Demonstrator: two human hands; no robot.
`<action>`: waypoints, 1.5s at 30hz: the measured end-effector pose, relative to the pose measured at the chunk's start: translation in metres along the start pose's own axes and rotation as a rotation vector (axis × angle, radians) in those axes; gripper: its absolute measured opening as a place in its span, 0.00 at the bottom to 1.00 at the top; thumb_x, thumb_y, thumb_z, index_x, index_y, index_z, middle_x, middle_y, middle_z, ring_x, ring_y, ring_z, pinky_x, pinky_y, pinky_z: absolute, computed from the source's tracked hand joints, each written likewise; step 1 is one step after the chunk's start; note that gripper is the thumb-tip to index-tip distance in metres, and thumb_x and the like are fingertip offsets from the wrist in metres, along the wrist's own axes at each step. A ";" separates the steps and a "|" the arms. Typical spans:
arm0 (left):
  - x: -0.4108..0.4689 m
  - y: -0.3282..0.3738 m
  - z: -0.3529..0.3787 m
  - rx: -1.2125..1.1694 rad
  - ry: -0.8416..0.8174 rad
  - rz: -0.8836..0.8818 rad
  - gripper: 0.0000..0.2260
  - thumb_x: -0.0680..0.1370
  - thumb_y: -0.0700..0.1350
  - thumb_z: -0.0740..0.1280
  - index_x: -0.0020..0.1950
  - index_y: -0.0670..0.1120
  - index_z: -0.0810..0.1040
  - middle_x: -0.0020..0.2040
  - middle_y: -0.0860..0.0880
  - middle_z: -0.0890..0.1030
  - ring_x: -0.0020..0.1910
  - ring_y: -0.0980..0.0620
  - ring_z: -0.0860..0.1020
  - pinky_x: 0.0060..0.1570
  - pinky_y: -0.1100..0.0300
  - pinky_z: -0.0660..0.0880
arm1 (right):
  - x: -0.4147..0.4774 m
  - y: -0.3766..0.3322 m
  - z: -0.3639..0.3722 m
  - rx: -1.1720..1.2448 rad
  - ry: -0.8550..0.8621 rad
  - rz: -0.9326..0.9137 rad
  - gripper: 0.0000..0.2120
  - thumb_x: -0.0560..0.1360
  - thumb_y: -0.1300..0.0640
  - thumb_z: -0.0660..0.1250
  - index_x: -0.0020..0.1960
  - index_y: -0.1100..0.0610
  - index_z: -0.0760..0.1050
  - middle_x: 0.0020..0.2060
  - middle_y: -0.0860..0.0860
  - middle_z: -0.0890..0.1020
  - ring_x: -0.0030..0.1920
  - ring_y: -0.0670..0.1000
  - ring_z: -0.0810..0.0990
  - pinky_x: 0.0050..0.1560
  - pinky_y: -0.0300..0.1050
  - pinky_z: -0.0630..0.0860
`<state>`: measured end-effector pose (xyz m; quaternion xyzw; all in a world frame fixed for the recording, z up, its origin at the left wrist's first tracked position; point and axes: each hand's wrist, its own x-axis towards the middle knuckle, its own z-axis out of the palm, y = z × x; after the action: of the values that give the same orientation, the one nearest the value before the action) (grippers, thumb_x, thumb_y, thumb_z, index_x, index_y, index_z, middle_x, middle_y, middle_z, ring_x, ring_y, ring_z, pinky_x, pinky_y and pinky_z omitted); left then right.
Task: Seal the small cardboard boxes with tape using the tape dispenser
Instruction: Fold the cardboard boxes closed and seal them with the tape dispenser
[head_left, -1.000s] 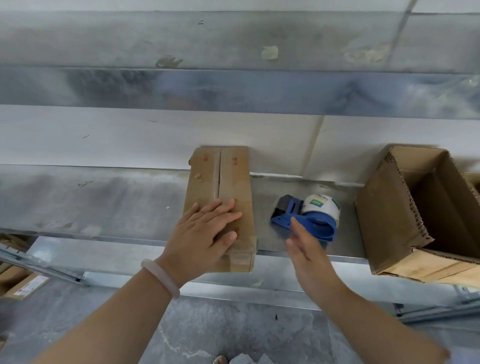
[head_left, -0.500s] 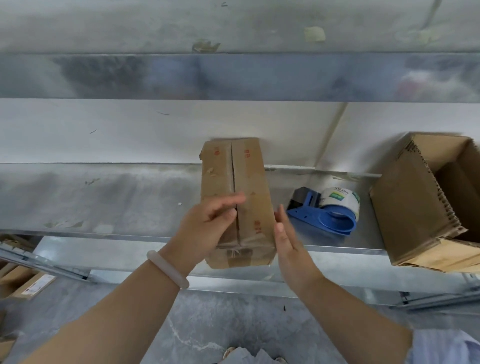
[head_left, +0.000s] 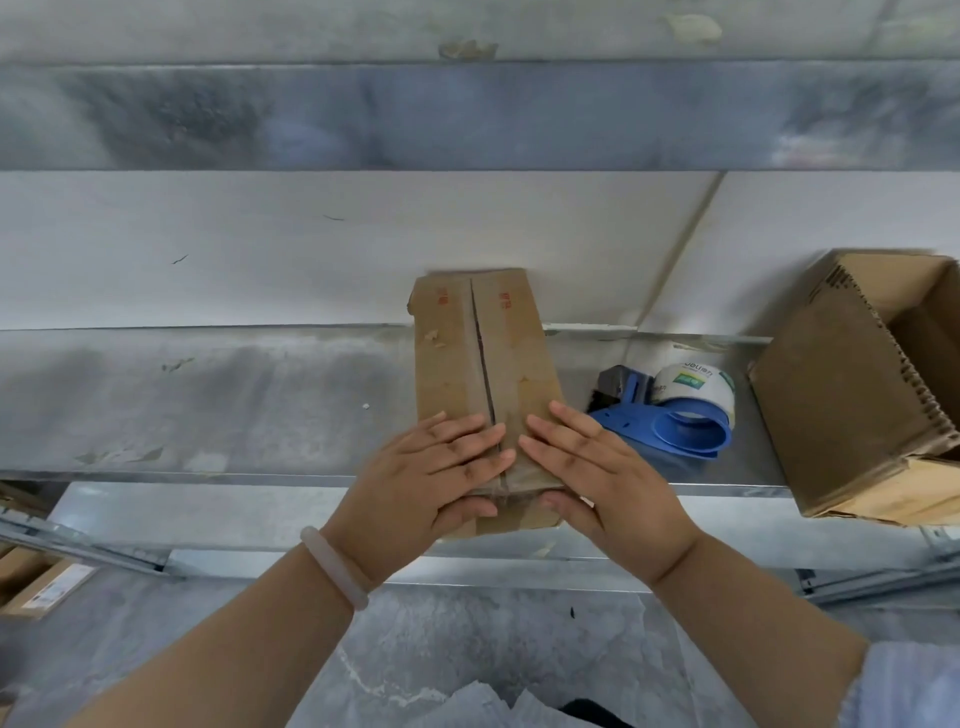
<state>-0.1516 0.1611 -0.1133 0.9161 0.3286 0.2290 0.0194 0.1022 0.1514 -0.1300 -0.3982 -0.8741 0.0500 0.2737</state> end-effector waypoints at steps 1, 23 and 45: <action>0.001 -0.001 0.001 0.001 0.022 0.013 0.20 0.80 0.56 0.62 0.68 0.49 0.75 0.69 0.52 0.74 0.71 0.53 0.69 0.71 0.51 0.65 | 0.001 0.000 0.001 -0.007 0.013 -0.009 0.22 0.80 0.45 0.60 0.70 0.54 0.71 0.71 0.49 0.71 0.75 0.51 0.63 0.72 0.50 0.65; 0.007 0.045 0.012 -0.580 0.245 -0.850 0.36 0.75 0.65 0.62 0.78 0.56 0.52 0.78 0.60 0.45 0.74 0.69 0.45 0.62 0.82 0.50 | 0.014 -0.055 0.013 0.675 0.257 0.797 0.34 0.74 0.42 0.69 0.75 0.39 0.57 0.73 0.40 0.64 0.72 0.39 0.63 0.70 0.42 0.65; -0.017 0.020 0.018 -0.607 0.261 -0.692 0.33 0.76 0.71 0.49 0.77 0.57 0.53 0.78 0.54 0.56 0.74 0.65 0.55 0.65 0.77 0.57 | 0.004 -0.047 0.003 0.943 0.043 0.794 0.29 0.76 0.41 0.52 0.76 0.36 0.48 0.74 0.33 0.59 0.71 0.31 0.59 0.69 0.26 0.57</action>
<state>-0.1439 0.1373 -0.1333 0.6695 0.5320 0.4080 0.3199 0.0670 0.1228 -0.1168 -0.5303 -0.5370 0.5212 0.3984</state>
